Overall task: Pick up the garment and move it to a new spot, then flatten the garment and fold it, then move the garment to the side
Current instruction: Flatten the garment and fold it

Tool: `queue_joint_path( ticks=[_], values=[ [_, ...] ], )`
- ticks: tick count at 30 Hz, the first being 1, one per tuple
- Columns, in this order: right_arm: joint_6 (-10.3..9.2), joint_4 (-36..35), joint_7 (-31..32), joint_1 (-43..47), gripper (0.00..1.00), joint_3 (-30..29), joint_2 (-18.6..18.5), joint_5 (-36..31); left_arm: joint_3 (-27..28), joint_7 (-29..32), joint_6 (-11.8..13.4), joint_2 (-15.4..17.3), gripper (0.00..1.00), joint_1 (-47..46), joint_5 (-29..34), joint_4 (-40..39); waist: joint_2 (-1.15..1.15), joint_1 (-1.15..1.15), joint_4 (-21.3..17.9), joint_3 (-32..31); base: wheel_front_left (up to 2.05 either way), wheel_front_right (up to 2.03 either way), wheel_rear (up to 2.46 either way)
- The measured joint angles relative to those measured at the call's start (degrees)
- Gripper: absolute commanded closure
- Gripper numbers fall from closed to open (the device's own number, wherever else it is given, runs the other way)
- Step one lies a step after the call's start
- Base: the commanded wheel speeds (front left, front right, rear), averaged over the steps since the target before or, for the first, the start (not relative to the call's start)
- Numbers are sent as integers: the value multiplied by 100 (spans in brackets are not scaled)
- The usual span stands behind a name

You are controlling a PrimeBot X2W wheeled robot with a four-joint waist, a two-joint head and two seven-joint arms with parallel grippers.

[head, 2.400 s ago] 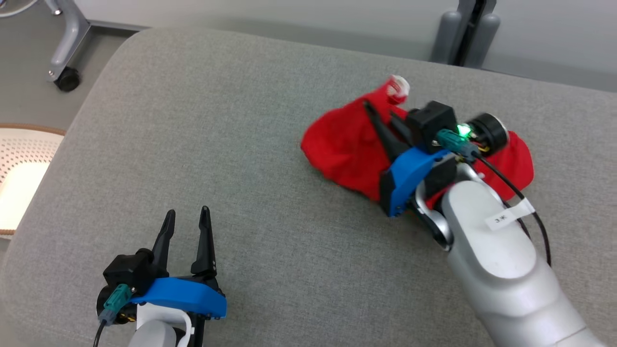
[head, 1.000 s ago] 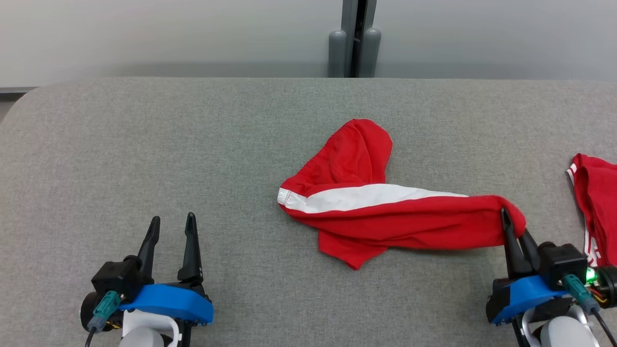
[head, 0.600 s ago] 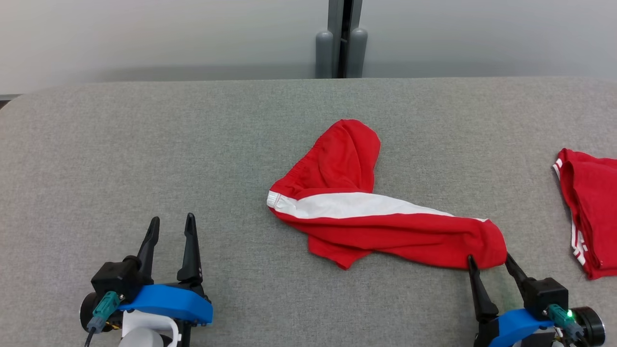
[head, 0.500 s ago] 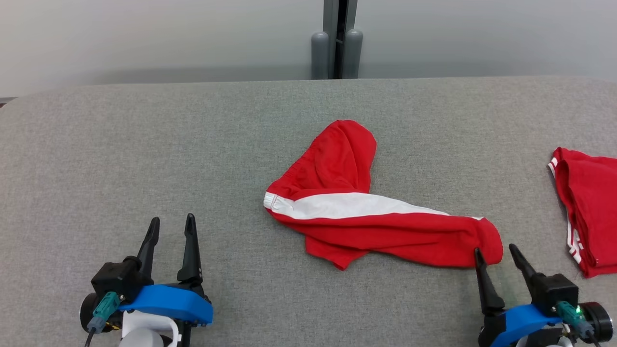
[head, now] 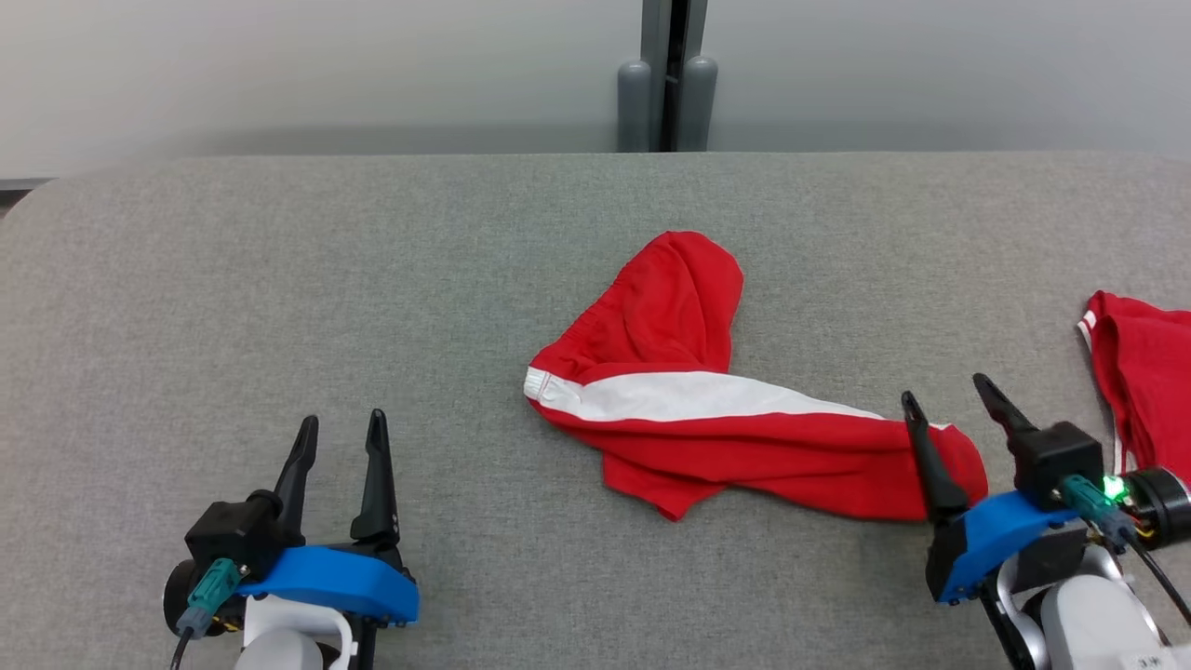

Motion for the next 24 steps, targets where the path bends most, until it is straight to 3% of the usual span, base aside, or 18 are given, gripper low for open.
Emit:
queue_joint_path(
  ticks=[9, 18, 19, 21, 22, 23, 24],
  values=[
    [0, 759, 1024, -399, 0, 900, -392, 739, 16, 0, -1, -10, 0, -41, -2, 13, 0, 0, 219, 93, 0, 0, 0],
    [-1, 1206, 1374, -455, 0, 1501, -524, 979, 51, 0, -1, -15, 0, -37, 9, 14, 0, 0, 204, 106, 0, 0, 0],
    [-1, 1326, 1428, -525, 52, 1568, -510, 1016, 48, 0, -1, -15, 0, -37, 16, 18, 0, 0, 186, 103, 0, 0, 0],
    [-2, 1455, 1445, -574, 71, 1625, -469, 1046, 38, 0, -2, -18, 0, -37, 20, 18, 0, 0, 170, 99, 0, 0, 0],
    [-1, 1515, 1437, -616, 89, 1650, -460, 1050, 35, 0, -2, -18, 0, -37, 31, 21, 0, 0, 165, 100, 0, 0, 0],
    [-1, 1590, 1408, -653, 100, 1660, -457, 1048, 31, 0, -2, -19, 0, -37, 42, 23, 0, 0, 163, 100, 0, 0, 0],
    [0, 1636, 1327, -693, 100, 1678, -457, 1009, 27, 0, -2, -20, 0, -37, 42, 29, 0, 0, 162, 100, 0, 0, 0]
  ],
)
